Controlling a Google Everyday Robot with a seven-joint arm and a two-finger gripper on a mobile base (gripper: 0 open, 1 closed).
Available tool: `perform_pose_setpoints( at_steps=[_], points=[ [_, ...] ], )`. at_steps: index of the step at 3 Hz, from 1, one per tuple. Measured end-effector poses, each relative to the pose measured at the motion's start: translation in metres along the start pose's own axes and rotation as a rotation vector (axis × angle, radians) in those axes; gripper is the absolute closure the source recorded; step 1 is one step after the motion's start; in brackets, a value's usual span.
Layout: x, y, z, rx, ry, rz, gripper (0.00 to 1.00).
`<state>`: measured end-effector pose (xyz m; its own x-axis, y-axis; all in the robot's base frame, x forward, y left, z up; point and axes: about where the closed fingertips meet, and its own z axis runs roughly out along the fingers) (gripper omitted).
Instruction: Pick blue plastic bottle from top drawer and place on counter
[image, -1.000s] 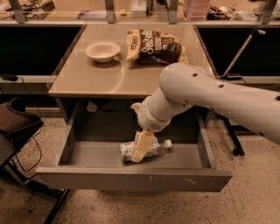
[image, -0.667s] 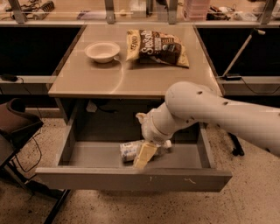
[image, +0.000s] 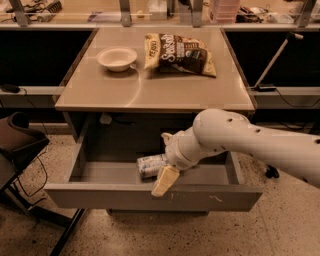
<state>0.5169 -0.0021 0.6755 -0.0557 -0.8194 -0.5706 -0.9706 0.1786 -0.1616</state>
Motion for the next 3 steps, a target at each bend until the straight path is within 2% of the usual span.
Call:
perform_pose_setpoints(
  at_steps=[1, 2, 3],
  points=[
    [-0.001, 0.0, 0.0, -0.001, 0.001, -0.001, 0.0],
    [-0.022, 0.004, -0.02, -0.03, 0.05, -0.027, 0.0],
    [-0.06, 0.003, -0.041, -0.082, 0.121, -0.048, 0.0]
  ],
)
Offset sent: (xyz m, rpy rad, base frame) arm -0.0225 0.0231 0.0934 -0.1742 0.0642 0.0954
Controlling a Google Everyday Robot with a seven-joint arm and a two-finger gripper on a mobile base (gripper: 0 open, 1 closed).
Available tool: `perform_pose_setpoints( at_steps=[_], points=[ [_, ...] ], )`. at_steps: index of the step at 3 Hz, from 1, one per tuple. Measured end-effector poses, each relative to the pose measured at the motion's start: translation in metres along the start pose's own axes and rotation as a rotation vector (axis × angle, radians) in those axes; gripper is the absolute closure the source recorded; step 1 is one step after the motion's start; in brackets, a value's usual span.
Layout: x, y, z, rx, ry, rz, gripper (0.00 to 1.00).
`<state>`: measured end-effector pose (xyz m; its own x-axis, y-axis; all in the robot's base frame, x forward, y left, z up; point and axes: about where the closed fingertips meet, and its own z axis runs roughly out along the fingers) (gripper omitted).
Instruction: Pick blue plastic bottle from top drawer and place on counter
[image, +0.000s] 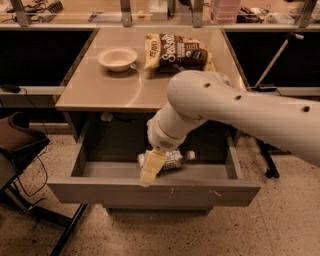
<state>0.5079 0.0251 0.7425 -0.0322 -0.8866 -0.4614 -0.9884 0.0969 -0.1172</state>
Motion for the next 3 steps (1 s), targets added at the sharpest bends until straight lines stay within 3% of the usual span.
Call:
perform_pose_setpoints(
  at_steps=[1, 2, 3],
  points=[
    [0.0, 0.008, 0.0, -0.033, 0.018, -0.005, 0.0],
    [0.007, 0.014, 0.013, 0.008, 0.026, 0.009, 0.0],
    [0.011, -0.013, 0.032, 0.092, 0.05, 0.043, 0.0]
  ],
)
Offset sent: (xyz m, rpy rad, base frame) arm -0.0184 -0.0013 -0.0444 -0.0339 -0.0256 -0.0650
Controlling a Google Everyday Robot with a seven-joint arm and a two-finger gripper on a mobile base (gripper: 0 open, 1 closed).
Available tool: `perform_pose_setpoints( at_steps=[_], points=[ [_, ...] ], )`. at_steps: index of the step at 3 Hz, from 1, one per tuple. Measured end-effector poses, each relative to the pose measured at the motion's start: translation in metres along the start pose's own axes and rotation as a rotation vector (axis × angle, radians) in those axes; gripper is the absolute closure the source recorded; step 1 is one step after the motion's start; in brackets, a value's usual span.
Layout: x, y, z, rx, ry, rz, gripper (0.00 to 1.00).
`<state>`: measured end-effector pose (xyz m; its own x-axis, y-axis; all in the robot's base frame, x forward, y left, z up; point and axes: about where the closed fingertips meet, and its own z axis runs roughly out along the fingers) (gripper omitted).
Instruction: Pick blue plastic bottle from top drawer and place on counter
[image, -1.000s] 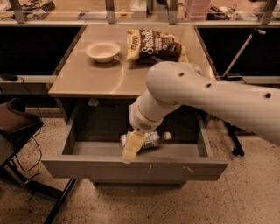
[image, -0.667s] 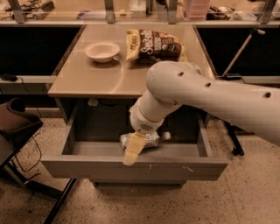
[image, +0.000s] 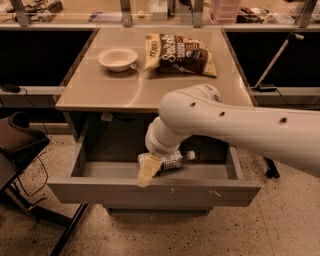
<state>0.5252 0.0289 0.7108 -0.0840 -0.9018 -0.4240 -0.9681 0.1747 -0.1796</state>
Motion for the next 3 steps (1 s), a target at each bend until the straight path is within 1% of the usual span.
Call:
perform_pose_setpoints(
  at_steps=[1, 2, 3],
  points=[
    [-0.007, -0.046, -0.019, 0.134, 0.051, 0.044, 0.0],
    [-0.005, -0.049, -0.018, 0.148, 0.06, 0.071, 0.0],
    [0.019, -0.037, -0.009, 0.185, 0.053, 0.099, 0.0]
  ],
)
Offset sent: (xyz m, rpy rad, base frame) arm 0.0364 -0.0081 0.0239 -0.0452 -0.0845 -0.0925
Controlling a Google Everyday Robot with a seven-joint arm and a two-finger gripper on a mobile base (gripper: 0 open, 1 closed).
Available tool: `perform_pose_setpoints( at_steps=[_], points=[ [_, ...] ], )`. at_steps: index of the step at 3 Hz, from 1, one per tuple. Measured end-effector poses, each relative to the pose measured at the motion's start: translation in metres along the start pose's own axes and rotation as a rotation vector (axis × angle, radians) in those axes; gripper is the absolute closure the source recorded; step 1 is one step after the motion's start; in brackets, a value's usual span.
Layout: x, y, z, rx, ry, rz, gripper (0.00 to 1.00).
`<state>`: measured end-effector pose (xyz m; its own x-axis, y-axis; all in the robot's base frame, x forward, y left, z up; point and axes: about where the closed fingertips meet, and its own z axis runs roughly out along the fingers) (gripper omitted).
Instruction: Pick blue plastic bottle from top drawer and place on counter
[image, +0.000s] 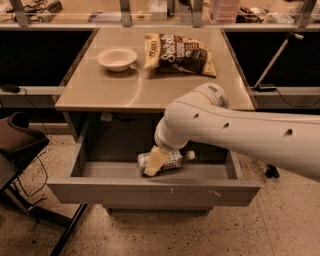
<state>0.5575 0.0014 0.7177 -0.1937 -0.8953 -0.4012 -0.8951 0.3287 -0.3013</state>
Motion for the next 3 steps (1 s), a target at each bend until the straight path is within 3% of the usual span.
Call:
perform_pose_setpoints(
  at_steps=[2, 3],
  points=[
    [0.045, -0.006, 0.055, 0.027, -0.004, 0.141, 0.0],
    [0.06, -0.04, 0.128, -0.008, -0.022, 0.329, 0.0]
  ],
)
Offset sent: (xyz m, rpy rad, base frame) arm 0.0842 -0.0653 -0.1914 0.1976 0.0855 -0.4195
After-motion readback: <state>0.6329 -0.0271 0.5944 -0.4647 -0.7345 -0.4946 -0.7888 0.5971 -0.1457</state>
